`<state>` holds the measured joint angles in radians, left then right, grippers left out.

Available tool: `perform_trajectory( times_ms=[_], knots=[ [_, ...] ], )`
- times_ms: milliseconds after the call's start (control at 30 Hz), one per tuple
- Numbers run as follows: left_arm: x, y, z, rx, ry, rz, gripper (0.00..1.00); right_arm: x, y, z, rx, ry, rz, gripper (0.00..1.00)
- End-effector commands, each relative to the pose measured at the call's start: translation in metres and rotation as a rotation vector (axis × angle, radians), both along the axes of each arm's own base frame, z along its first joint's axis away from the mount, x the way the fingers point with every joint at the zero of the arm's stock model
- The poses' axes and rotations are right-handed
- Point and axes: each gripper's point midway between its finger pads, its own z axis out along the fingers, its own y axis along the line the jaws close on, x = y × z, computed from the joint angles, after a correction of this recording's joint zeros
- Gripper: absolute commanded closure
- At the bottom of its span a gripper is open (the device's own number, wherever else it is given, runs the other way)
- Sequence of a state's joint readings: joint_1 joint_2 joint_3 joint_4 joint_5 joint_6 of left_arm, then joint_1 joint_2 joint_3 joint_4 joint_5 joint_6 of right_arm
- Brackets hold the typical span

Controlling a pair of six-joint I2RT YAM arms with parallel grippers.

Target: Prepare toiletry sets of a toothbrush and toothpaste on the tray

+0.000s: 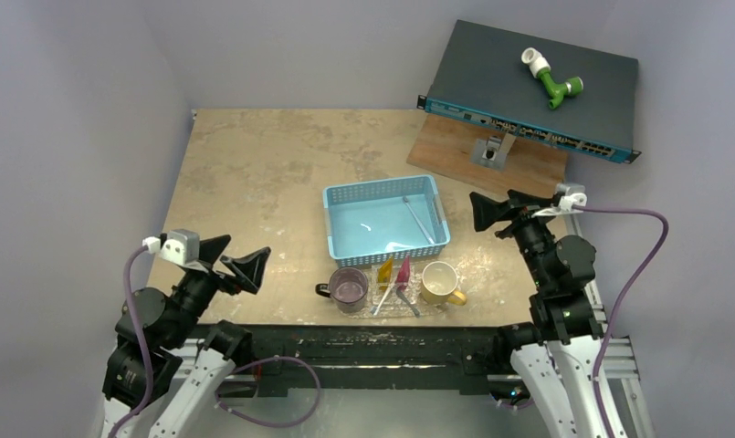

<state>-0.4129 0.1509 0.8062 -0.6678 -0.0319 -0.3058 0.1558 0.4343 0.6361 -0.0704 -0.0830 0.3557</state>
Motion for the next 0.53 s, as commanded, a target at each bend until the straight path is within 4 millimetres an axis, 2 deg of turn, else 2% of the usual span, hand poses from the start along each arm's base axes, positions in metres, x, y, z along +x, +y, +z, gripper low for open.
perform_trajectory(
  times_ms=[0,500],
  knots=[
    [-0.0033,-0.0002,0.0019,-0.028,-0.02,-0.004,0.0,-0.0118,0.0072,0.0219,0.003,-0.085,0.052,0.01],
    [-0.0057,0.0059,0.0009,-0.027,-0.017,0.023,0.0,-0.0131,0.0125,0.018,-0.009,-0.08,0.084,0.01]
  ],
)
